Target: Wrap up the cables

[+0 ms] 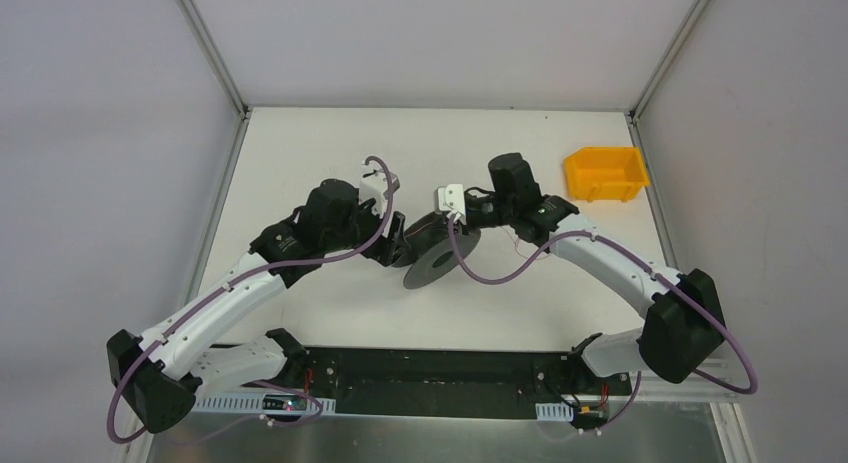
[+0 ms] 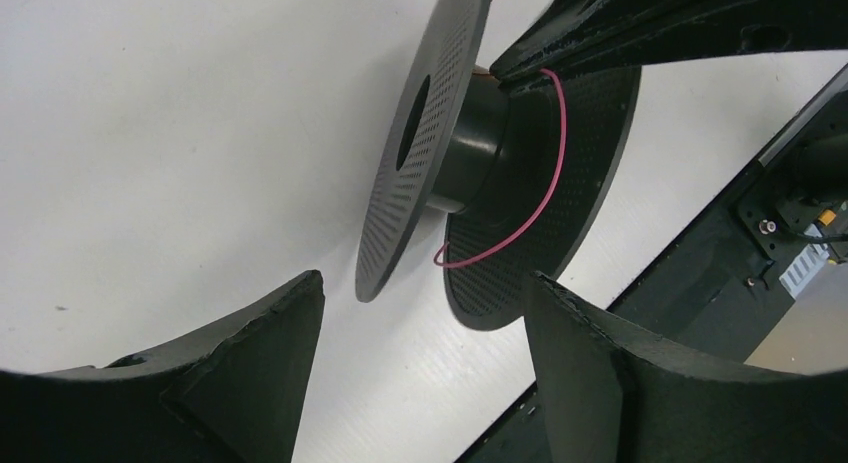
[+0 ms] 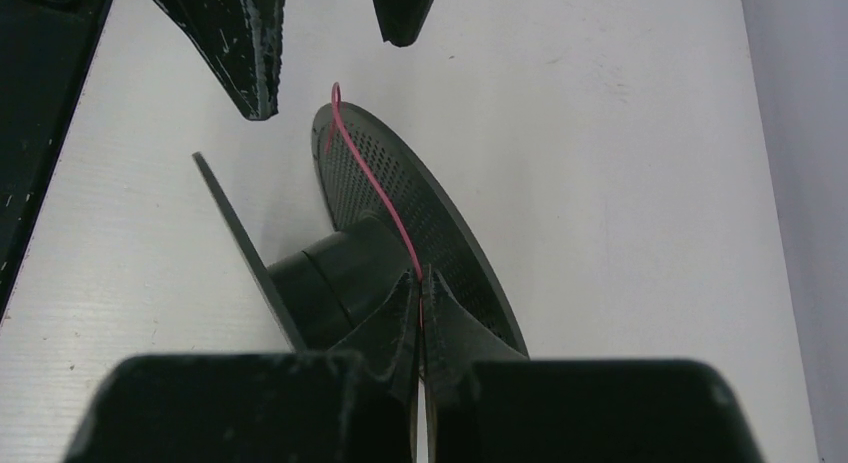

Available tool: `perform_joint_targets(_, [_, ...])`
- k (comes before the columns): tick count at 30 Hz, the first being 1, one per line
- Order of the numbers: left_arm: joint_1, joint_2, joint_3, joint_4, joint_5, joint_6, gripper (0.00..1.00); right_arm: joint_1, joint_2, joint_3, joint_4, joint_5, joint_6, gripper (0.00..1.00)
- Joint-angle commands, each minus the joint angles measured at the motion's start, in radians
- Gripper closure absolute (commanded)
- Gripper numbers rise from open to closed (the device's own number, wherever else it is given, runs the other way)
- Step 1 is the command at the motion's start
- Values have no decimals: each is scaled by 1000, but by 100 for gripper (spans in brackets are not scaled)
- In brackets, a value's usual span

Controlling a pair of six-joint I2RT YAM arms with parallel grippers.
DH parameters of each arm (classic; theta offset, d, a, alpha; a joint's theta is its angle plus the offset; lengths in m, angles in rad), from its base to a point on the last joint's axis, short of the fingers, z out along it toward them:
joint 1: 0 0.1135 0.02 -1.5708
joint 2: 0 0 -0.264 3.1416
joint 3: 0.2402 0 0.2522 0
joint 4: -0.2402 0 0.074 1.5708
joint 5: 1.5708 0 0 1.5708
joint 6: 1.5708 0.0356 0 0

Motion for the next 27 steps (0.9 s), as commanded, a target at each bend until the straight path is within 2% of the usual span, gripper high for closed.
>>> perform_joint_targets(1, [8,9,-39,127,12,31,29,5,0,-33,33,-2,-9,100])
perform_joint_targets(15, [12,56,-86,199,-34,130,35,-13,-18,-85,100,28,45,100])
perform_joint_targets(20, [14,55,-85,178,70,86,43,-35,-45,-109,136,44,104,100])
perform_joint_targets(27, [14,18,-116,177,163,-19,49,-41,-55,-107,156,49,136,100])
